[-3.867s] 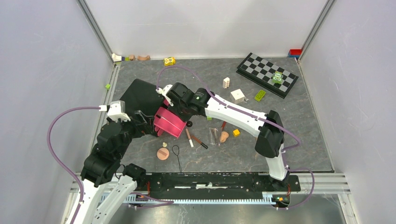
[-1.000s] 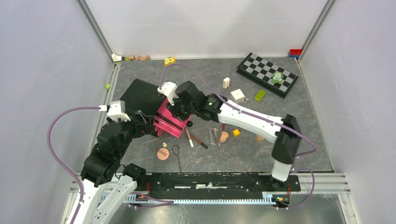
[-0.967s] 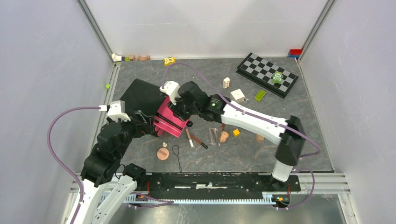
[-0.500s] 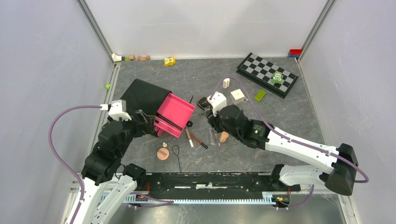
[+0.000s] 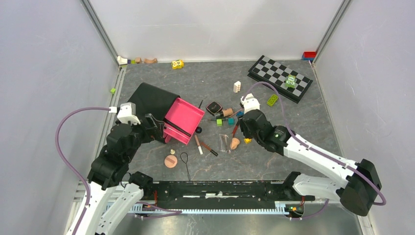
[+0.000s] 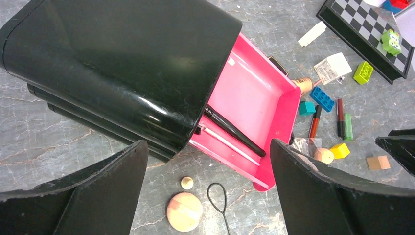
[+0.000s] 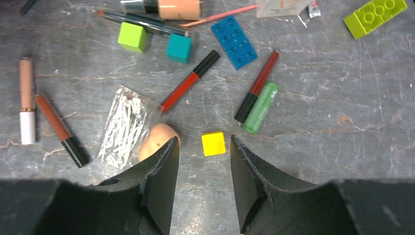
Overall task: Organize the makeup
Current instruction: Pick up the makeup brush from the center of the board.
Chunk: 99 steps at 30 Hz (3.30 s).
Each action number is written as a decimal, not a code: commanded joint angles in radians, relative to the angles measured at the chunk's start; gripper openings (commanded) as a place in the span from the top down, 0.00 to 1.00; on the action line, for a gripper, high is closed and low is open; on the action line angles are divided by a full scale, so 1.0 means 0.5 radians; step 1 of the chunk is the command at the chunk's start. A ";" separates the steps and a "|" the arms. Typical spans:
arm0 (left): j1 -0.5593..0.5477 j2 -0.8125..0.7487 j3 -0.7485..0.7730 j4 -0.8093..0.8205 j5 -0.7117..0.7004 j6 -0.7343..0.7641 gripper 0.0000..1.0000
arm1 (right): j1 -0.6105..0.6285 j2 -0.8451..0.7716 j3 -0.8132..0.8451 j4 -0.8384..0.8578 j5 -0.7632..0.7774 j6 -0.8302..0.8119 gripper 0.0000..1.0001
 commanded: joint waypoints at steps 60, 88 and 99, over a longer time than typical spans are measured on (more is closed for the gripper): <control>0.010 0.180 0.093 -0.037 -0.014 -0.015 0.00 | -0.812 1.053 0.525 0.418 -1.026 -0.155 0.54; 0.009 0.146 0.077 0.028 0.159 0.043 0.00 | -0.810 1.592 0.956 0.235 -0.410 0.287 0.55; 0.010 0.138 0.073 0.028 0.165 0.043 0.00 | -0.809 1.699 1.051 0.185 -0.392 0.310 0.50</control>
